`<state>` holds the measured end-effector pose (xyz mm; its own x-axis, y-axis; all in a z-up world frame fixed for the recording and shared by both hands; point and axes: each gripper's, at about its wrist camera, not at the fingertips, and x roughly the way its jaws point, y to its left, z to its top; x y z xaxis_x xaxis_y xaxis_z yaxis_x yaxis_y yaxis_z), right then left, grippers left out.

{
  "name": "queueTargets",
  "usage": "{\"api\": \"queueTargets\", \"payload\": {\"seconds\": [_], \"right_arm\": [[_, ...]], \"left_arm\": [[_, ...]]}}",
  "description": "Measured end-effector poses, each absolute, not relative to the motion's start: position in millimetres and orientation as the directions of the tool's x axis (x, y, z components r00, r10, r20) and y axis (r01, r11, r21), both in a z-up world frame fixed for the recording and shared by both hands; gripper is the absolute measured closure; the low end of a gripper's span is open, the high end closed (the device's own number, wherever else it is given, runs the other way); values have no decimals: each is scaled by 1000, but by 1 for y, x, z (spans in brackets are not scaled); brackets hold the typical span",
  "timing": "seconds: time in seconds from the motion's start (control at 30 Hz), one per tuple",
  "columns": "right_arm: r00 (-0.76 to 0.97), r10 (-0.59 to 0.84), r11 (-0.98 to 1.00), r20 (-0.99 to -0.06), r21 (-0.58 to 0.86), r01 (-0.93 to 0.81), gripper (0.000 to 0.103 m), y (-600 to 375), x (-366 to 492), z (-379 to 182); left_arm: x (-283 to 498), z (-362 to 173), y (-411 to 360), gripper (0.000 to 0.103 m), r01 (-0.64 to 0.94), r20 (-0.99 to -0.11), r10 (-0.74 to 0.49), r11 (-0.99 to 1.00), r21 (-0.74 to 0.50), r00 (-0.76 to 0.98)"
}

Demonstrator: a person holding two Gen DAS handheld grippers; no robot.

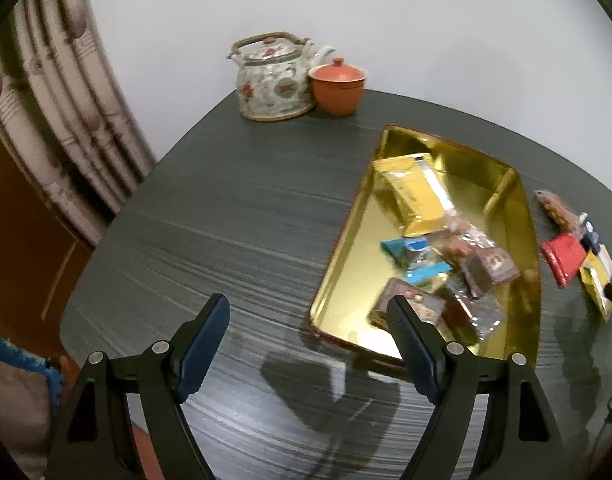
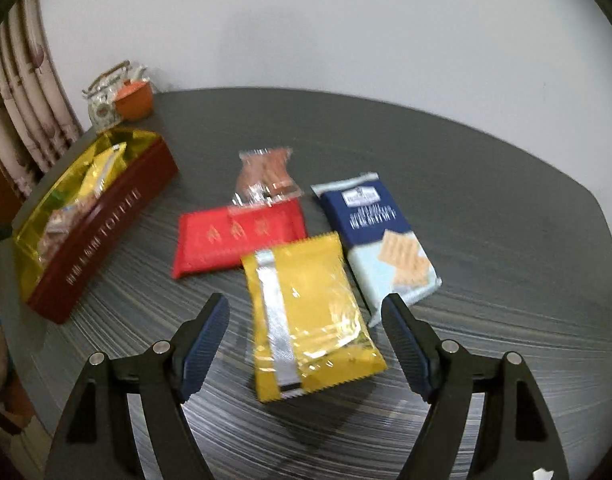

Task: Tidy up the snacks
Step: 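Reach the right tool to the yellow packet on the table and grasp it, then grasp the red packet with the left tool while the right tool holds the yellow packet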

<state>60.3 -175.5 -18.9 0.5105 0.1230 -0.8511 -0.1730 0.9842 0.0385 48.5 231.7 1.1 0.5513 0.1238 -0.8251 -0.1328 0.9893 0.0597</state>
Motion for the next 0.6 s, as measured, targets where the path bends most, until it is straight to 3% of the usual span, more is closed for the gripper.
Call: {"api": "queueTargets", "payload": {"seconds": [0.4, 0.47, 0.53, 0.6], "right_arm": [[493, 157, 969, -856, 38, -243, 27, -171, 73, -39], [496, 161, 970, -853, 43, -241, 29, -171, 76, -40], [485, 173, 969, -858, 60, -239, 40, -170, 79, -43], [480, 187, 968, -857, 79, -236, 40, -171, 78, -46]], "left_arm": [[50, 9, 191, 22, 13, -811, 73, 995, 99, 581], [53, 14, 180, 22, 40, -808, 70, 993, 115, 585], [56, 19, 167, 22, 74, -807, 52, 990, 118, 589], [59, 24, 153, 22, 115, -805, 29, 986, 120, 592]]}}
